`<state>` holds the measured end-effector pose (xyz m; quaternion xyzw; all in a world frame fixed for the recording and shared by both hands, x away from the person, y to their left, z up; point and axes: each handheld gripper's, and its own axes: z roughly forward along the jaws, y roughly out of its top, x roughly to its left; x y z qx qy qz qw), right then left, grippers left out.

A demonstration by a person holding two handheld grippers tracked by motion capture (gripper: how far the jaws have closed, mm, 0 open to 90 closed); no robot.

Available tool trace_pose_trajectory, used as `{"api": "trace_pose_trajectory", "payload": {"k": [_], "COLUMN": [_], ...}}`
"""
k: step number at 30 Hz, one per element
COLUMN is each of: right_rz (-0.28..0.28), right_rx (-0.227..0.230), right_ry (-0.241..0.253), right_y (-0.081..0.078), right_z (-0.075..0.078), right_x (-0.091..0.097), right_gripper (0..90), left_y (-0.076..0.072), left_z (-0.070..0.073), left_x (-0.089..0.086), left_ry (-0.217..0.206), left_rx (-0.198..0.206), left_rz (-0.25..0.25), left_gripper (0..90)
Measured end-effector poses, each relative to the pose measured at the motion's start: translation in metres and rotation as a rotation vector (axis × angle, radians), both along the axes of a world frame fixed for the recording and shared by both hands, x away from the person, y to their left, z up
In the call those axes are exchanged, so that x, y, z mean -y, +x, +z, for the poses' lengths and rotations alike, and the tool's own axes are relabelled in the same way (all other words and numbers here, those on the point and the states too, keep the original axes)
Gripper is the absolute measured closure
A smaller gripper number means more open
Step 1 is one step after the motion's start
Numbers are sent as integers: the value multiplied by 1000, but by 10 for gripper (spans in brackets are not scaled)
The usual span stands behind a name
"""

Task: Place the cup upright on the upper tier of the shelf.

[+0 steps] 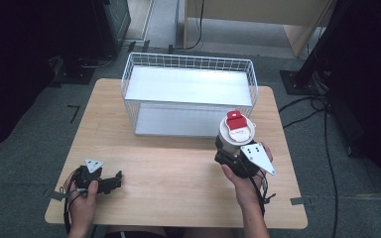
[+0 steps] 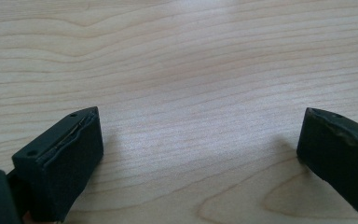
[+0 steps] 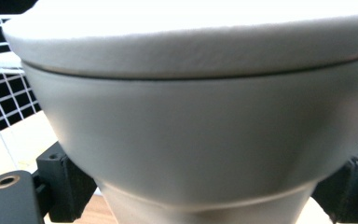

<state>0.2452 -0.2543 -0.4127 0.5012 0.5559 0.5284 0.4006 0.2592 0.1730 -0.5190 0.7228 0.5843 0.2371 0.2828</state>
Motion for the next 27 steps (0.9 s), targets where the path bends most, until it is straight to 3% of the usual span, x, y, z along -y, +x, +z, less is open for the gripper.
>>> {"api": "trace_pose_trajectory", "payload": {"k": [19,27], "right_rz": [74,94], "right_rx": [43,65], "right_ry": [0,27], "right_y": [21,34], "right_z": [36,55], "right_x": [-29,-36], "right_gripper": [94,94], "left_y": [0,0], "left_z": [0,0], "left_x": [0,0], "left_ry": [4,2], "left_rx": [-5,-2], "left_rz": [-1,2], "left_gripper": [6,6]}}
